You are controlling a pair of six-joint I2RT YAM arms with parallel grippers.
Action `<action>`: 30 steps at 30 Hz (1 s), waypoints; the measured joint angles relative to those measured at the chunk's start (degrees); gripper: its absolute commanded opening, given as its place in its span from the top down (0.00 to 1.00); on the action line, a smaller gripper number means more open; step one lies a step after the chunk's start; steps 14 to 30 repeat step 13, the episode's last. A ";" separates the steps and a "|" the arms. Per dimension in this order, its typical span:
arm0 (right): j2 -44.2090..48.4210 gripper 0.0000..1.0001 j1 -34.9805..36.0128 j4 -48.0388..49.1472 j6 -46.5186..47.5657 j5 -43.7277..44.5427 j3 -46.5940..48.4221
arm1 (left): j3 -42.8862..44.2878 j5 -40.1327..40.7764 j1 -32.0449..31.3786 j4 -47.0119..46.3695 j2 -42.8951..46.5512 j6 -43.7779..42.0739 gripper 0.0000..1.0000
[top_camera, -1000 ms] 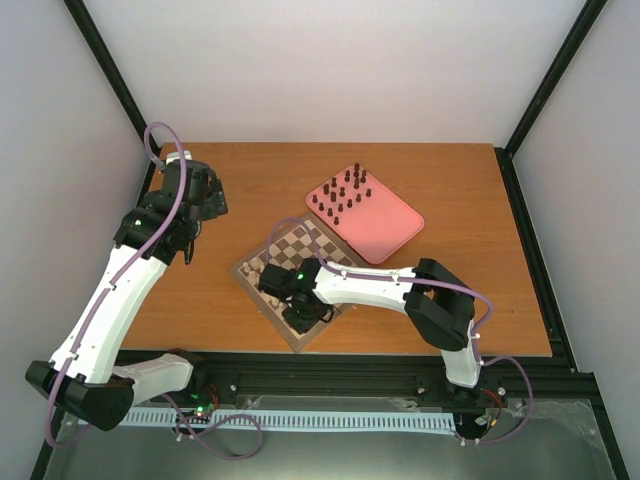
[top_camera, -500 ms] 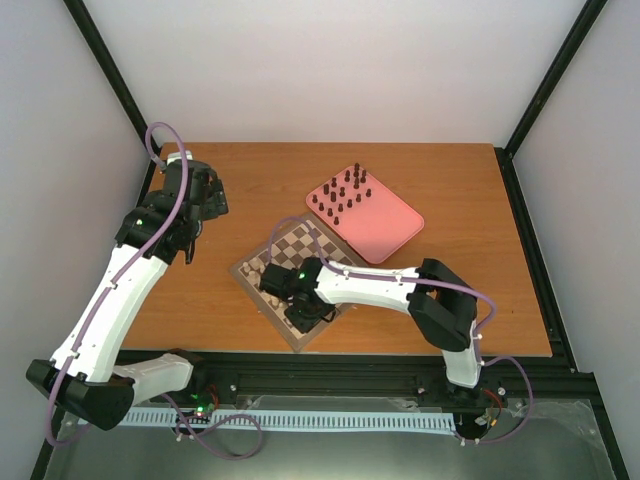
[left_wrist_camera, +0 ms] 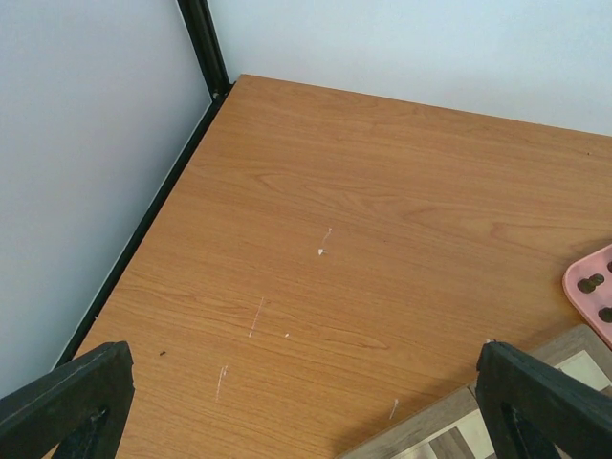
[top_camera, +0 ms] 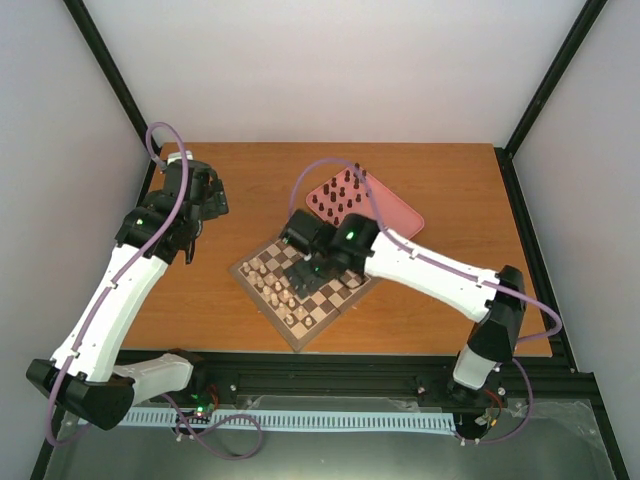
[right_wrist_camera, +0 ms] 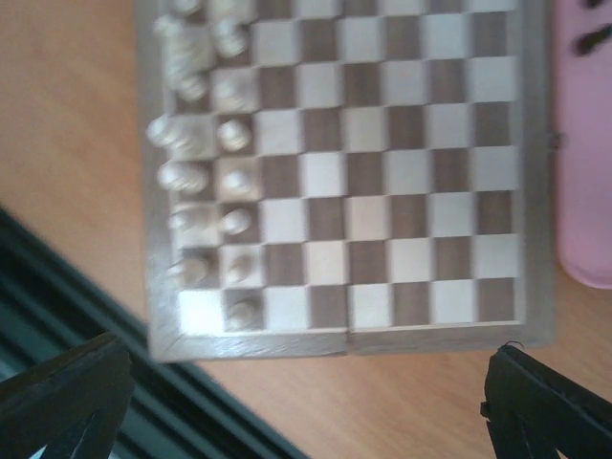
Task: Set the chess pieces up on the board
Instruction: Reset both arms
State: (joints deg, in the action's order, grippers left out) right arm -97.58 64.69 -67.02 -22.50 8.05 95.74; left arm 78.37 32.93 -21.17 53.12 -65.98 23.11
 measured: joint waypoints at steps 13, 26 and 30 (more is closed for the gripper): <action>0.90 0.00 -21.16 -0.22 -1.38 2.84 0.50 | 2.49 -2.36 0.00 1.01 -3.28 -0.66 0.00; 0.90 0.00 -21.16 -0.22 -1.38 2.84 0.50 | 2.49 -2.36 0.00 1.01 -3.28 -0.66 0.00; 0.90 0.00 -21.16 -0.22 -1.38 2.84 0.50 | 2.49 -2.36 0.00 1.01 -3.28 -0.66 0.00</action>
